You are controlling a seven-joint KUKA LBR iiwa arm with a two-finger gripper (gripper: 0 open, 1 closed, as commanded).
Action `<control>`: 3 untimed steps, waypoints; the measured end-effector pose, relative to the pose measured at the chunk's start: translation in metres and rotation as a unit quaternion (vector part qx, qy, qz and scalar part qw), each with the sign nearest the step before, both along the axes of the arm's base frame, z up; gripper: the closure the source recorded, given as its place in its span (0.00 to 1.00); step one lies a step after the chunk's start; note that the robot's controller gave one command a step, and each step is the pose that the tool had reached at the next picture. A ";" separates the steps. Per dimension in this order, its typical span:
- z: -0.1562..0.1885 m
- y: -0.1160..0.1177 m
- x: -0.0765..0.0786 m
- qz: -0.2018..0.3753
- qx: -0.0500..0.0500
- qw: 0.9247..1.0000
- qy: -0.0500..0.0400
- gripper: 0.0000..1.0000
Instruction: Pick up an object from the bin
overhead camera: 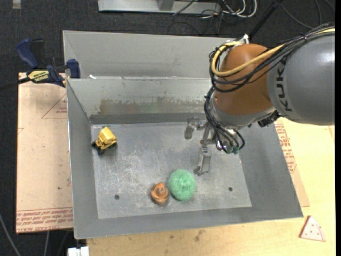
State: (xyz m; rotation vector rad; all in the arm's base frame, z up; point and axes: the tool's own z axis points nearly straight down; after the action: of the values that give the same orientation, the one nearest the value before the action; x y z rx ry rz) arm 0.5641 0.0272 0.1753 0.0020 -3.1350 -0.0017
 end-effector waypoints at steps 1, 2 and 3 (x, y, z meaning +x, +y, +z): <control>0.004 0.000 0.002 0.000 0.000 1.000 -0.004 0.00; -0.022 -0.003 -0.004 0.038 0.000 0.999 -0.007 0.00; -0.081 0.014 -0.002 0.056 0.000 0.998 -0.007 0.00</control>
Offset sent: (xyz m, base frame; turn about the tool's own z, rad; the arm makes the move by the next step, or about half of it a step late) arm -0.0255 -0.0151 -0.1003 -0.2696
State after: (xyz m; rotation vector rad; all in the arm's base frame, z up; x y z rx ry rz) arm 0.5618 0.0416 0.0941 0.1791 -3.1430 -0.0007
